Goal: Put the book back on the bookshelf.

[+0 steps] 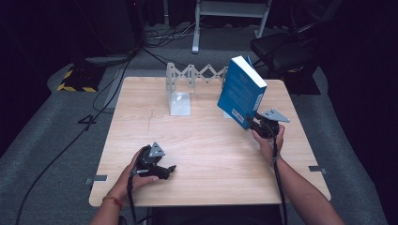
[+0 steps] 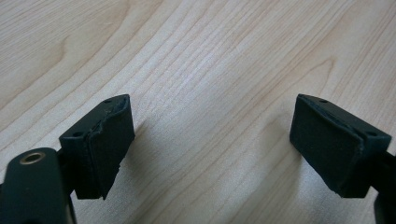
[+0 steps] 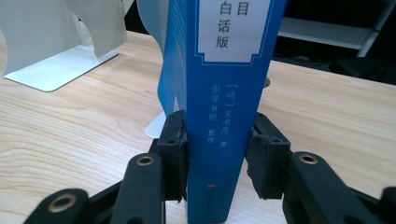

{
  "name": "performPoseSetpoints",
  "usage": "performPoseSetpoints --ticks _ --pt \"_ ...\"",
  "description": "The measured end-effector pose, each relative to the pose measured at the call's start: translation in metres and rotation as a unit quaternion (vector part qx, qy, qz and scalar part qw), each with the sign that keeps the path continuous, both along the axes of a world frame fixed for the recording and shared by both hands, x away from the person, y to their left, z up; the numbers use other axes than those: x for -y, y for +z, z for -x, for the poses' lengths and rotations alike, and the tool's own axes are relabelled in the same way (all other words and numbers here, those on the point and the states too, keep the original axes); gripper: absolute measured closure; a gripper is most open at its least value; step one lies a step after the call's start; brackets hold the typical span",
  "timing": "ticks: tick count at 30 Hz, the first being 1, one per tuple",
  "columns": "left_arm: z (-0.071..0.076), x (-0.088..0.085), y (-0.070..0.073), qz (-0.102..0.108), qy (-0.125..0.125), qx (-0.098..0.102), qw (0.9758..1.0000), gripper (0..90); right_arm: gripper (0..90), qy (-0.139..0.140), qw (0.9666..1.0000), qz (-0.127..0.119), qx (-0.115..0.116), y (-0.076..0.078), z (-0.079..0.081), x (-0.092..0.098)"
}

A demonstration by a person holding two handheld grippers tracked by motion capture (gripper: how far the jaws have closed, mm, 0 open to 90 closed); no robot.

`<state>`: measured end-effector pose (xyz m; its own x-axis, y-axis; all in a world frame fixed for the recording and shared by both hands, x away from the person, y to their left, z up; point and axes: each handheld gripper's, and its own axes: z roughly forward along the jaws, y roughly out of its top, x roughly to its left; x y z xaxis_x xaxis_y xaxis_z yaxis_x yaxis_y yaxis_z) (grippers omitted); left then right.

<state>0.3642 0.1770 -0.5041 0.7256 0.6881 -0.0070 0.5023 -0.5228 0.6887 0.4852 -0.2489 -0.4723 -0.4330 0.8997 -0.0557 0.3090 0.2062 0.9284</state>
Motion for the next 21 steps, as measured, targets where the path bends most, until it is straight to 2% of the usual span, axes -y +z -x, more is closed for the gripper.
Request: performPoseSetpoints --ticks 8,12,15,21 --pt "0.0 0.0 0.0 0.0 -0.002 -0.001 1.0 14.3 62.2 -0.009 0.9999 0.005 0.01 -0.001 0.003 -0.004" --pt "-0.001 0.001 0.0 0.004 -0.006 -0.005 1.0 14.0 62.1 0.0 0.9999 0.01 0.011 0.0 -0.005 -0.007" --pt "-0.001 0.001 0.0 0.003 -0.006 -0.004 1.0 13.9 62.1 -0.001 1.0 0.006 0.007 0.0 -0.01 -0.009" --pt "-0.001 0.001 0.0 0.004 -0.006 -0.005 1.0 13.9 62.1 -0.001 0.9999 0.013 0.004 0.002 -0.017 -0.014"
